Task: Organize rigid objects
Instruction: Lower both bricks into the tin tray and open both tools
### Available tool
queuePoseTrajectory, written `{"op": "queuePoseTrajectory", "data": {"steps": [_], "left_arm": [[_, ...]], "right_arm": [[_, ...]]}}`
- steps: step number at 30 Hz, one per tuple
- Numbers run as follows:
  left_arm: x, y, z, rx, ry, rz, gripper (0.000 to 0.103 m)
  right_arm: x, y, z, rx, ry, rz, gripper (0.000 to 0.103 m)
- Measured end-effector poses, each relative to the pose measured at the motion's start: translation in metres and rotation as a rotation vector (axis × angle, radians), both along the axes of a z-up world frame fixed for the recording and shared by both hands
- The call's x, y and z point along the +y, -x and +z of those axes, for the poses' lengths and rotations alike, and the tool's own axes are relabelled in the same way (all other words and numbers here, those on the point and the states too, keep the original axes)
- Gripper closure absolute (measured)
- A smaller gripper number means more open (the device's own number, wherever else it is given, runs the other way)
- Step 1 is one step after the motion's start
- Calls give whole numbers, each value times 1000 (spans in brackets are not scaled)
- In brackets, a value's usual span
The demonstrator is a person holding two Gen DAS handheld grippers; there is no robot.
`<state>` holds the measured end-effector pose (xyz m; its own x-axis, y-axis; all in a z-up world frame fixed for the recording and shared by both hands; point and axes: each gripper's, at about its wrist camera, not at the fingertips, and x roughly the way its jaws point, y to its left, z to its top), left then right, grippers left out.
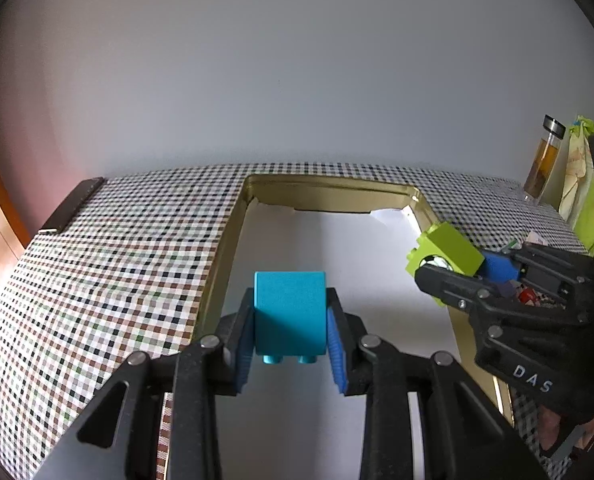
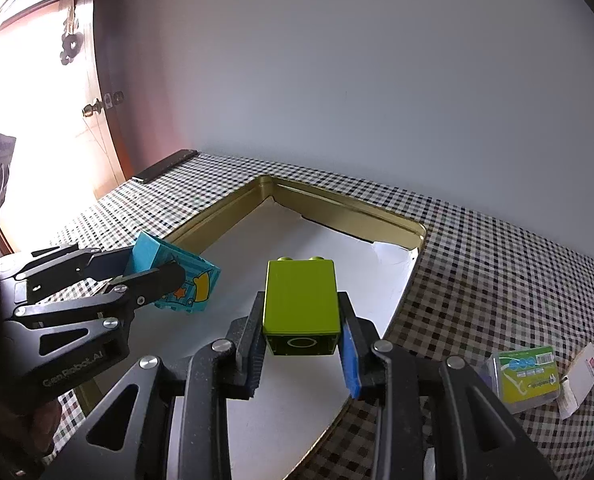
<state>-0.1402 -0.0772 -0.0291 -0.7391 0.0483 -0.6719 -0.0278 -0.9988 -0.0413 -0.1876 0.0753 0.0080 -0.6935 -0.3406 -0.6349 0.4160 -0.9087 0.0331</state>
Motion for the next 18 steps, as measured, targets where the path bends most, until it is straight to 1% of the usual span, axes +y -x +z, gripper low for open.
{"op": "queuePoseTrajectory", "data": {"steps": [2,6,15,18], "left_arm": [[0,4,0,-15,-2,-5,73],[3,8,2,-18,13,-8,73],[4,23,-5,-96,25,-15,72],[7,25,-6,-99,36,-15,72]], "right_arm": [[0,2,-1,-9,3,-1,69],[-2,6,-4,-23,-1,-3,69],[-3,13,-11,-61,-7,-5,69],[-3,15,-14,-75,-13,-9,69]]}}
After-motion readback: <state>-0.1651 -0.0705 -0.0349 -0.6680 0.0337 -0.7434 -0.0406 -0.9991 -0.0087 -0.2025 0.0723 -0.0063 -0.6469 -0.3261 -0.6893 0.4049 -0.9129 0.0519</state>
